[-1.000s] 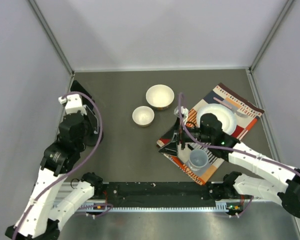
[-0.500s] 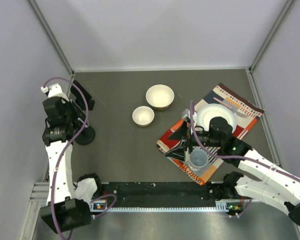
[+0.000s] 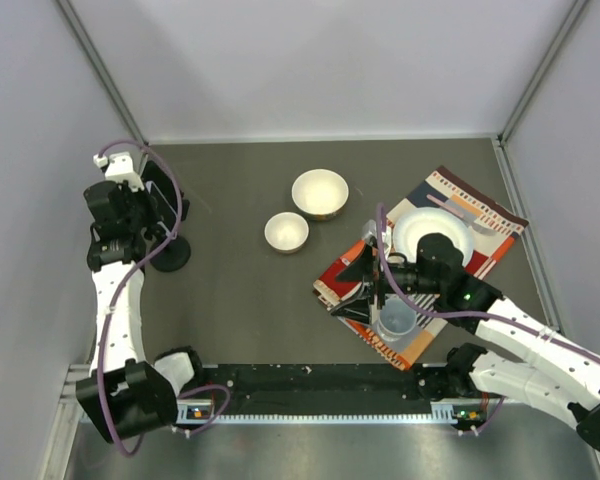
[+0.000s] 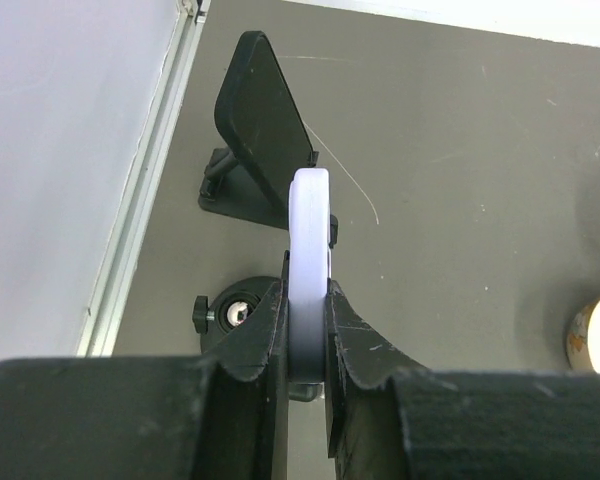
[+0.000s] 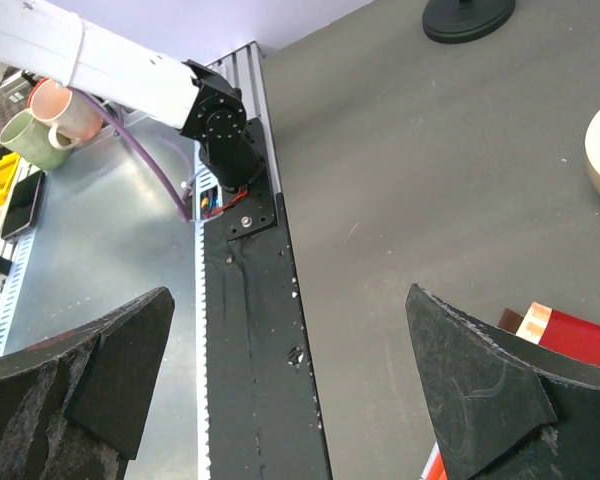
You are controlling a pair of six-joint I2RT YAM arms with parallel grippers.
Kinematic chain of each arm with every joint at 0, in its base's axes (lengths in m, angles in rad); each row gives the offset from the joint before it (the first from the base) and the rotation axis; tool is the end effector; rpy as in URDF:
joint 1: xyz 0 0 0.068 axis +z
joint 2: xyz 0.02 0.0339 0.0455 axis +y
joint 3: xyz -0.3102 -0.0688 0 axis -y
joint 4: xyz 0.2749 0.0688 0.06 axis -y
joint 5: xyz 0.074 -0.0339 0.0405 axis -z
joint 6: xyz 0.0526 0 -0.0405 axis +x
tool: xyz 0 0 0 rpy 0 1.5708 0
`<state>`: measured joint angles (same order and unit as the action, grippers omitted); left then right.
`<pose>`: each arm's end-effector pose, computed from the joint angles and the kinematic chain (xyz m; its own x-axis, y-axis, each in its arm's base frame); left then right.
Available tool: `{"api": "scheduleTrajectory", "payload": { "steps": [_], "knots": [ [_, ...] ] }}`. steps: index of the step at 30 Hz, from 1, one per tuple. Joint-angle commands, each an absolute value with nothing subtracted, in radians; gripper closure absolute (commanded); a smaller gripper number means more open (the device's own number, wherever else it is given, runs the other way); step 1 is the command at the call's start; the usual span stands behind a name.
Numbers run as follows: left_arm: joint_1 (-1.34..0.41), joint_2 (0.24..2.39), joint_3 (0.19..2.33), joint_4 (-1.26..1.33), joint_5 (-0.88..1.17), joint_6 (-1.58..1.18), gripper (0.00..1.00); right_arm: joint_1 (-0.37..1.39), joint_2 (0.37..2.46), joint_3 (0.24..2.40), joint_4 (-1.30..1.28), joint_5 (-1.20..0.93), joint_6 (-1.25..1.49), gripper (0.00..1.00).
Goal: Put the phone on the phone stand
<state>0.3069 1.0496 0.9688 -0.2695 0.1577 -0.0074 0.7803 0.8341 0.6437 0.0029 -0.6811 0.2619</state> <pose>0.2529 0.0715 0.3769 -0.3260 -0.1110 -0.9388 -0.1602 0.9852 -0.0608 0.1229 0.1683 0.3287 -0.3833 -0.0964 -0.9186 -0.9182 0.1469 0.3677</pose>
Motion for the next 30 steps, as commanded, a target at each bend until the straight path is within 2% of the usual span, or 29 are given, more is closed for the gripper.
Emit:
{"api": "scheduleTrajectory", "payload": {
  "steps": [1,26,28,29,30],
  "knots": [
    [0.313,1.078,1.066,-0.075,0.163,0.100,1.00,0.776,0.831,0.667,0.017,-0.709,0.249,0.01],
    [0.324,1.164,1.065,-0.029,0.106,0.126,1.00,0.776,0.839,0.652,0.014,-0.715,0.247,0.01],
    [0.325,1.158,1.052,-0.029,0.097,0.111,0.92,0.775,0.839,0.653,0.012,-0.718,0.247,0.01],
    [0.328,1.155,1.049,-0.028,0.098,0.094,0.82,0.776,0.841,0.655,0.012,-0.719,0.247,0.01],
    [0.330,1.154,1.043,-0.028,0.100,0.087,0.76,0.776,0.842,0.655,0.012,-0.721,0.247,0.01]
  ]
}}
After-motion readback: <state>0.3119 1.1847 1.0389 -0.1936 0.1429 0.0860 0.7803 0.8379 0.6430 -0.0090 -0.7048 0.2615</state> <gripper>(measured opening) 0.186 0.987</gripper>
